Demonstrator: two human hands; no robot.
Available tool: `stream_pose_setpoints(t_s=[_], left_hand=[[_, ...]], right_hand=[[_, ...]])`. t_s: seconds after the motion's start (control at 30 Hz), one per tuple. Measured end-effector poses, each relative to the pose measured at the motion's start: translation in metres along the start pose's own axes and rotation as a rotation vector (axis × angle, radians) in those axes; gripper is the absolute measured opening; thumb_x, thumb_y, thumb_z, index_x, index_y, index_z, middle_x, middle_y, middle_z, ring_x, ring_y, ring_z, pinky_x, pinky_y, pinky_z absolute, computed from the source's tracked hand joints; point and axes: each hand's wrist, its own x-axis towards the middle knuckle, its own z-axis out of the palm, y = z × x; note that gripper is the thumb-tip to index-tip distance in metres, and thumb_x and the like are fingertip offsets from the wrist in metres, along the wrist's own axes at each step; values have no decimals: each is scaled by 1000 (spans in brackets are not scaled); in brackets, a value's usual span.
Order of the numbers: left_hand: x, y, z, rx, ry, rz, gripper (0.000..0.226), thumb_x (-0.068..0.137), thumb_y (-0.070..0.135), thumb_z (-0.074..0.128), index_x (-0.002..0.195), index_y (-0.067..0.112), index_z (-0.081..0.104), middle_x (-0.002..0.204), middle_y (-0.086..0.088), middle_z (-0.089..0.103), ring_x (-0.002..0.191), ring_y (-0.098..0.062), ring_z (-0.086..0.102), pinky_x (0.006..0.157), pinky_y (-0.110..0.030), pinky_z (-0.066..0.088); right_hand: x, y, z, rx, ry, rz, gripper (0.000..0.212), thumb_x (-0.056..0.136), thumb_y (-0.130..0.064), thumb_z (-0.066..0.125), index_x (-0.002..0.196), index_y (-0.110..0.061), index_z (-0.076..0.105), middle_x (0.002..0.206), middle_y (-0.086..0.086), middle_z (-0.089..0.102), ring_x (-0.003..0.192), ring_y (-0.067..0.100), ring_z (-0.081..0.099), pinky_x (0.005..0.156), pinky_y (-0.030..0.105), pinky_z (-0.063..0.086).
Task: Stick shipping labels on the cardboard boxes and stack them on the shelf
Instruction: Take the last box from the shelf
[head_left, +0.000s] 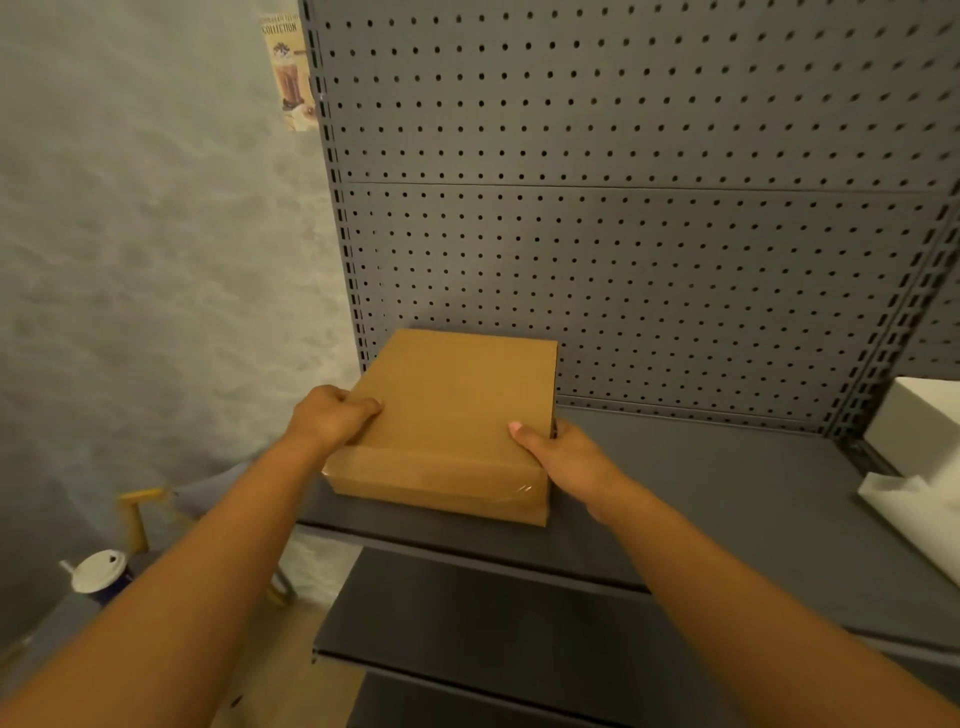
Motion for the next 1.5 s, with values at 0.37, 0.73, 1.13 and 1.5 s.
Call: stream_pose_setpoints(t_s=[0.37,0.73,1.13,1.5], left_hand=[[-69,67,29,-331,-9,178,45,85,43,65,117,16,48,115,-4,55,95,-23,57,80,-35,46],[-135,144,110,-420,-100,234,64,84,42,66,137,22,37,120,4,51,100,-17,56,82,-32,43],[-185,150,197,-246,-221,183,62,88,44,61,137,14,38,129,-4,53,96,-18,52,79,-31,40],[-171,141,223,-178,-295,114,57,88,45,61,133,13,44,126,-7,57,101,-24,58,84,-36,46]], right_hand=[[-35,-26,-95,14,288,-110,66,87,-38,63,138,-12,29,126,5,52,94,15,51,65,23,40],[-86,3,-213,-35,391,-194,67,87,-45,61,141,-18,34,134,4,50,102,16,52,82,30,41],[-109,78,-266,-110,344,-18,70,91,-42,57,145,-14,22,141,9,44,123,30,49,101,38,41],[-93,104,-271,-197,299,74,71,91,-50,51,145,-15,21,143,10,42,126,32,47,100,40,40]])
